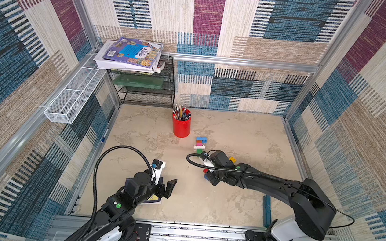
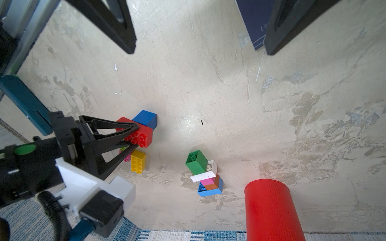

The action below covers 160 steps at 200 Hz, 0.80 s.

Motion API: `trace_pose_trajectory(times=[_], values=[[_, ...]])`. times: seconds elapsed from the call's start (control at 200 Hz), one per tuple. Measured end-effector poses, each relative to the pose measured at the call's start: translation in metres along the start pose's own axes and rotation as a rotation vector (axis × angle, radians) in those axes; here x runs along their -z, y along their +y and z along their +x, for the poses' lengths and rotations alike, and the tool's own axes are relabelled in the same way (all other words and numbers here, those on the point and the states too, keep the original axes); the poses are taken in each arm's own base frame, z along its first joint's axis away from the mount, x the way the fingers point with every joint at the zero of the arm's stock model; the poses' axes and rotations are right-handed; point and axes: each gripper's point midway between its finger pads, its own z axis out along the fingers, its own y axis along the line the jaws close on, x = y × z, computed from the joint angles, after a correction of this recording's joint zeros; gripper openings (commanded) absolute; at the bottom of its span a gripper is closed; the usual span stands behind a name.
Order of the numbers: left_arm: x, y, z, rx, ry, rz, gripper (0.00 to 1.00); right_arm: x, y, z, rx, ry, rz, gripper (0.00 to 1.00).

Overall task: Assemble the letter f with lego
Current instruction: Move the lego brick at the center of the board.

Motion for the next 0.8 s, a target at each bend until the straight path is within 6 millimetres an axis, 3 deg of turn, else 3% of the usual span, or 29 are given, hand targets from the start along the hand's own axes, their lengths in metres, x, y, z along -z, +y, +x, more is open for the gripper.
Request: trace_pose_trajectory(times=[0.541,0.801], values=[[0.0,0.0,0.0,0.0,0.0,0.0,0.99,-0.006,0.002,-0.008,-0.01,-0.044,-0.024,0.22],[0.0,0.0,0.0,0.0,0.0,0.0,0.99,-0.015,0.004,-0.024,-0.007,-0.077,-0.026,0.22]])
